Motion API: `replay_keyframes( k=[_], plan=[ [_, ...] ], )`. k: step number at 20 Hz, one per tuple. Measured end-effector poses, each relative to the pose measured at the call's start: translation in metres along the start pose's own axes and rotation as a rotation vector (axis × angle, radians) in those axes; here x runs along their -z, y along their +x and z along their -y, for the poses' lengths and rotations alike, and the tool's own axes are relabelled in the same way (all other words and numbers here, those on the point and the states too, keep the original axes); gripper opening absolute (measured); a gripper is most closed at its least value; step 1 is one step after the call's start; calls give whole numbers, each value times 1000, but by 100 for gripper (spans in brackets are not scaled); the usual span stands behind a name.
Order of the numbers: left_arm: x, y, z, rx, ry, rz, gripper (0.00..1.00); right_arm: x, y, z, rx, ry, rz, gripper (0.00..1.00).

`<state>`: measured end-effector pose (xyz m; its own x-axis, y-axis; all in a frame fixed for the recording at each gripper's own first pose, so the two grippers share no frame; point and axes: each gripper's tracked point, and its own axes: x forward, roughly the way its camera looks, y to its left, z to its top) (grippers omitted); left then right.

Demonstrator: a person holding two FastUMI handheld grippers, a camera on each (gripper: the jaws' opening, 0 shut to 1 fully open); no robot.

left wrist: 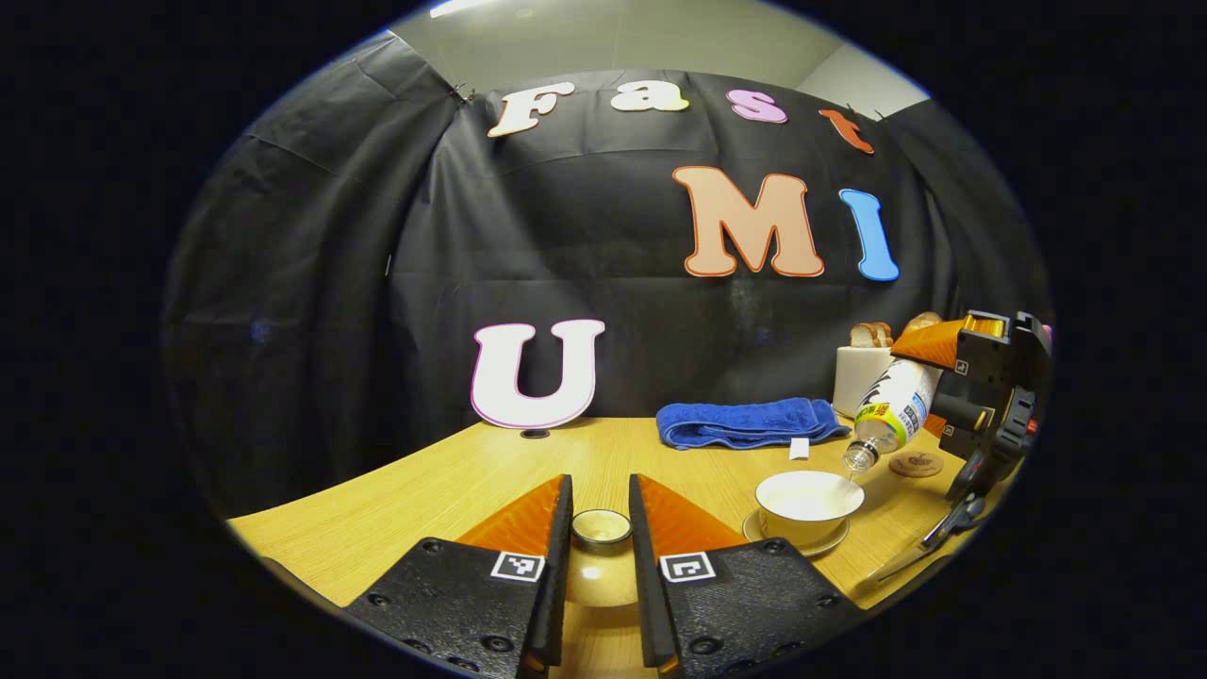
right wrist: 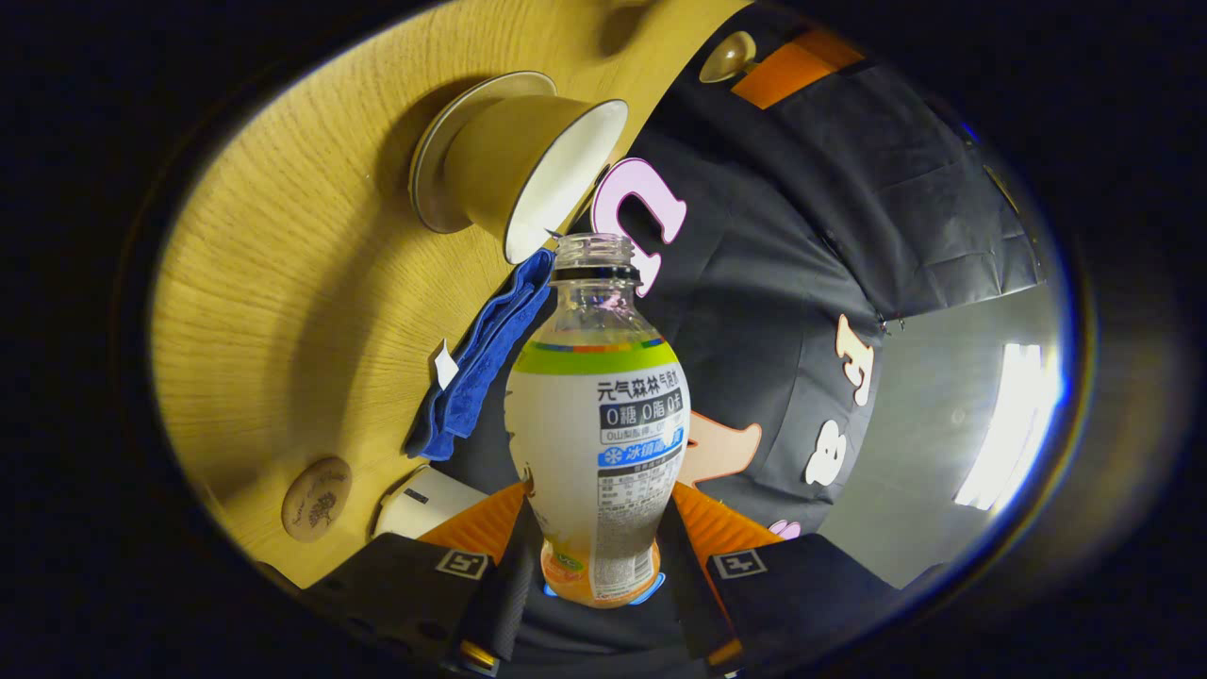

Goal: Open the teacup lid with one hand, grasp the water bottle and pour water into the teacup with the other hand; after pouring, place the water bottle on the coaster and then close the teacup lid.

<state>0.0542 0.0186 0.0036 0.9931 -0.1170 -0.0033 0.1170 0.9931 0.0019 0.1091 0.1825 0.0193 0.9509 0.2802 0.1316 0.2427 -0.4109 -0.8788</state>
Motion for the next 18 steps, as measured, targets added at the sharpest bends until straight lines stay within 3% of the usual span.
replay_keyframes(
  k=[3, 6, 8, 9, 10, 12, 15, 16, 18],
  plan=[
    [1, 1, 0, 0, 0, 0, 30, 8, -1, -30, -127, 238, -35, 73],
    [0, 1, 0, 0, 0, 0, 30, 0, -18, -57, -248, 580, -75, 67],
    [0, 0, 0, 0, 0, 1, 30, -3, -28, -63, -324, 831, -92, 75],
    [1, 0, 0, 0, 0, 0, 30, -8, -34, -67, -366, 972, -101, 68],
    [1, 0, 0, 0, 0, 0, 30, -12, -39, -68, -396, 1109, -113, 75],
    [1, 1, 0, 0, 0, 1, 30, -12, -35, -61, -413, 1347, -129, 67],
    [1, 1, 0, 0, 0, 1, 30, 18, -33, -50, -398, 1694, -150, 72],
    [1, 0, 0, 0, 1, 0, 30, 32, -34, -50, -384, 1800, -164, 68],
    [0, 1, 0, 0, 0, 1, 30, 52, -36, -59, -358, 1953, -195, 74]
  ],
)
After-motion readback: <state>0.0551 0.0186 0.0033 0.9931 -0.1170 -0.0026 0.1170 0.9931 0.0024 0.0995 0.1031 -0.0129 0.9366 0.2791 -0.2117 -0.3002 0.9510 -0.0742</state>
